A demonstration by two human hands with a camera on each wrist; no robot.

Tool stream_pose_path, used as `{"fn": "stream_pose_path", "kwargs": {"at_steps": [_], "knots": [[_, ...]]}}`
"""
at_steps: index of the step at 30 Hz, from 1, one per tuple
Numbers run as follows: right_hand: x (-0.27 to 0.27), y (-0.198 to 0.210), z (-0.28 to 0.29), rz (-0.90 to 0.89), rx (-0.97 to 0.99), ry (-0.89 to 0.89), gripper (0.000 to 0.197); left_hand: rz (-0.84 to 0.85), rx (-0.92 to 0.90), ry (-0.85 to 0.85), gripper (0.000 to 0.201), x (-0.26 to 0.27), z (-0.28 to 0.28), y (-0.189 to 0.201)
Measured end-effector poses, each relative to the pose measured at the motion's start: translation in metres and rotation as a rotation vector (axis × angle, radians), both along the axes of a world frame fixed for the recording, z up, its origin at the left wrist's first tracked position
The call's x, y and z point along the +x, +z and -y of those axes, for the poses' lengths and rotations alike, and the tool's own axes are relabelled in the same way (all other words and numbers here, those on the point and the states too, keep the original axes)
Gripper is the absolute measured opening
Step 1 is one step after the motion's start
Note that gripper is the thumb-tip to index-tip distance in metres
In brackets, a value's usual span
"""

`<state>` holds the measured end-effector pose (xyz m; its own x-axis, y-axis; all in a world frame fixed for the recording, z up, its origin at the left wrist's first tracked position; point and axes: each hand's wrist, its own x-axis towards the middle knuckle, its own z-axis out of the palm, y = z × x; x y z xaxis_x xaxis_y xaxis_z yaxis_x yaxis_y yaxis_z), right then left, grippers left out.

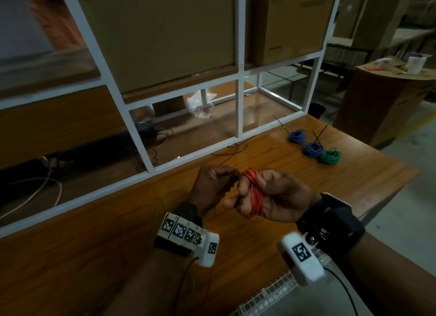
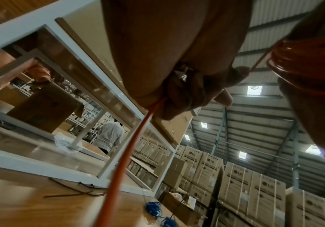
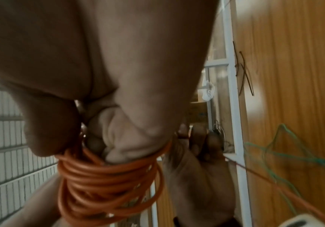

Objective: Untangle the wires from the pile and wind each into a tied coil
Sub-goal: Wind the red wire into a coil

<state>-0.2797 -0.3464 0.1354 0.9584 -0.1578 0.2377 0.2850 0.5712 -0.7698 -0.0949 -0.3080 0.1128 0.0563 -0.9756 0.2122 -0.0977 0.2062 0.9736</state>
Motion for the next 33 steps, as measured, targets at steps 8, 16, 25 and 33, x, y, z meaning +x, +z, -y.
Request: {"fn": "stream_pose_path", "kwargs": {"at_steps": [8,16,25,33], "knots": [[0.017,0.019,0.012,0.188,0.349,-0.436,0.045,0.042,0.083,0.029,0.023,-0.023,-0.004,-0.014],[0.009,-0.027,0.062,-0.686,-1.055,-1.326,0.03,0.391,0.199,0.004,0.019,-0.015,-0.023,-0.035],[-0.006,-0.023,0.037,-0.963,-0.958,-0.134,0.034,0.703,-0.005,0.067,0.012,0.026,-0.015,0.003],[-0.011,-0.026,0.027,-0.461,-0.283,0.035,0.055,0.351,-0.121,-0.014,0.009,0.029,0.001,0.018]]}}
